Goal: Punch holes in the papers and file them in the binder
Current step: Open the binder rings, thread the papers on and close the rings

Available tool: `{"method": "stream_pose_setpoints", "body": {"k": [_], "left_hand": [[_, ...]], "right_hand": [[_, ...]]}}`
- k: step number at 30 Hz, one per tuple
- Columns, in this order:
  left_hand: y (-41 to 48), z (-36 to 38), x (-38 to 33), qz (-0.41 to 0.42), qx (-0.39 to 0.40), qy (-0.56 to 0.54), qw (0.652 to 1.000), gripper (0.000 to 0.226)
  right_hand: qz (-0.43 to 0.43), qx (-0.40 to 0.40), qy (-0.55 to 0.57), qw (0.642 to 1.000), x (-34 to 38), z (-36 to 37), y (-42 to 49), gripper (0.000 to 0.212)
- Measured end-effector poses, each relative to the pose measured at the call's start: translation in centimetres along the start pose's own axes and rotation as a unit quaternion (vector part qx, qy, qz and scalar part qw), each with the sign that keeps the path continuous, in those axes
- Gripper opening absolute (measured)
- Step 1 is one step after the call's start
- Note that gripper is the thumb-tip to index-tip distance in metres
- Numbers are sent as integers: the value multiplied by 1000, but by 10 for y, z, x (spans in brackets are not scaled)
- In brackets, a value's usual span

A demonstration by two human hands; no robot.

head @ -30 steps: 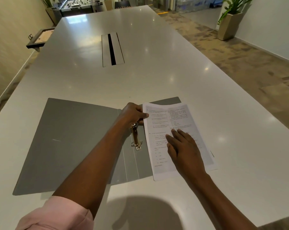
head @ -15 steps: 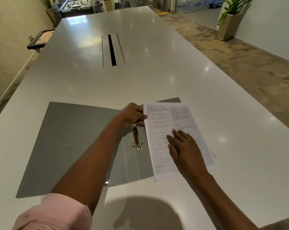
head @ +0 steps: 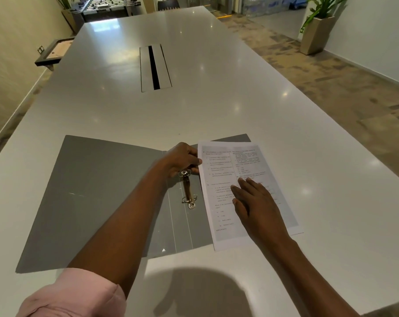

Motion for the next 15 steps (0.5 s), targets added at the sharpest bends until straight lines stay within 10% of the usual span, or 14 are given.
{"method": "stream_pose_setpoints", "body": {"k": [15], "left_hand": [[-3, -1, 1, -15, 48, -28, 998, 20]], "right_hand": [[12, 3, 8, 1000, 10, 6, -2, 41]]}}
Point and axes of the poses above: each hand's wrist, its own y-axis towards the middle knuckle, its own z-axis out of the palm, x = y × z, the point moved 9 cm from there along y, towards the middle knuckle, and after that the axes turned 11 degrees about -x, right-handed, at the moved point
